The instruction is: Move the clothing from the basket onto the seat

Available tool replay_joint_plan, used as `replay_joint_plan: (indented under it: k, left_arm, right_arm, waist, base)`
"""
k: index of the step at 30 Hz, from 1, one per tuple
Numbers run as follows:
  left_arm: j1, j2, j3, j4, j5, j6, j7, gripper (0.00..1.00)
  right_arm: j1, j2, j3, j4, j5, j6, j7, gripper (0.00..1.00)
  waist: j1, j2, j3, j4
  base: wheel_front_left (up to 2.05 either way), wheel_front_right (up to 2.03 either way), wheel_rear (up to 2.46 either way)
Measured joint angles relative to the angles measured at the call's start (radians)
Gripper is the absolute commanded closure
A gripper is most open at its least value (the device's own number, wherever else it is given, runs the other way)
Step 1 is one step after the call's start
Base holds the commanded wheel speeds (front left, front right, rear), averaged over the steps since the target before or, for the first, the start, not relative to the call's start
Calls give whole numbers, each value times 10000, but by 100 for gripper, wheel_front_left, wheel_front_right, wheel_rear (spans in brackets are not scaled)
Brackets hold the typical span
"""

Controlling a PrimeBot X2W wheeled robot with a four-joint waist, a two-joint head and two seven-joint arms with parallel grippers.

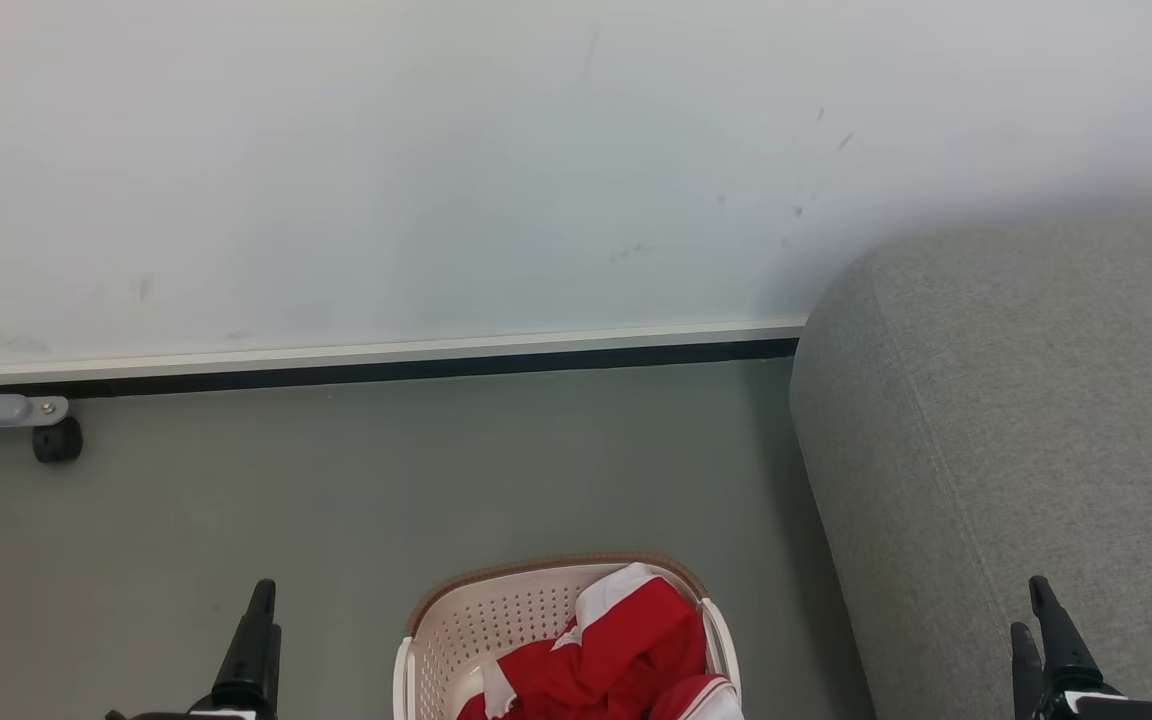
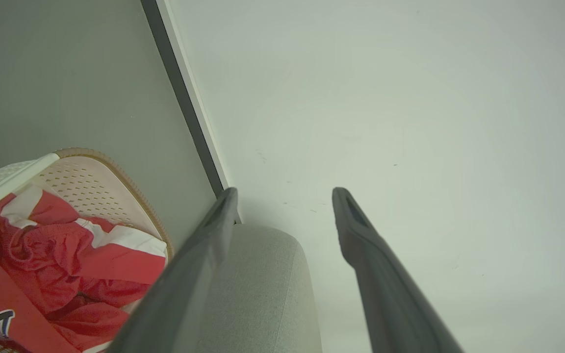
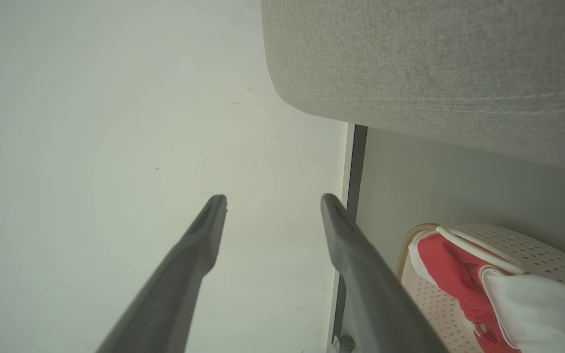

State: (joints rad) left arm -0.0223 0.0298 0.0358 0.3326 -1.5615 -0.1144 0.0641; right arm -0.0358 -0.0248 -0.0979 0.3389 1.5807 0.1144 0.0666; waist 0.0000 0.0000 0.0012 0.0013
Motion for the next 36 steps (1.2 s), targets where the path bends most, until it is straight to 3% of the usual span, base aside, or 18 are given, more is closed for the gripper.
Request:
replay_joint_plan:
  k: [10, 36]
  left_arm:
    - [-109, 10, -290, -324, 1095, 299, -330, 0]
    - [-207, 477, -1551, -984, 6349, 1072, -1290, 0]
  right_arm:
    - [38, -8, 173, -314, -961, -303, -380, 0]
    - [137, -522, 1705, -1149, -6008, -1062, -1315, 0]
  waist:
    - [0, 0, -28, 18]
    - [0, 0, -140, 93]
  base:
    - [0, 0, 0]
    - [0, 0, 0]
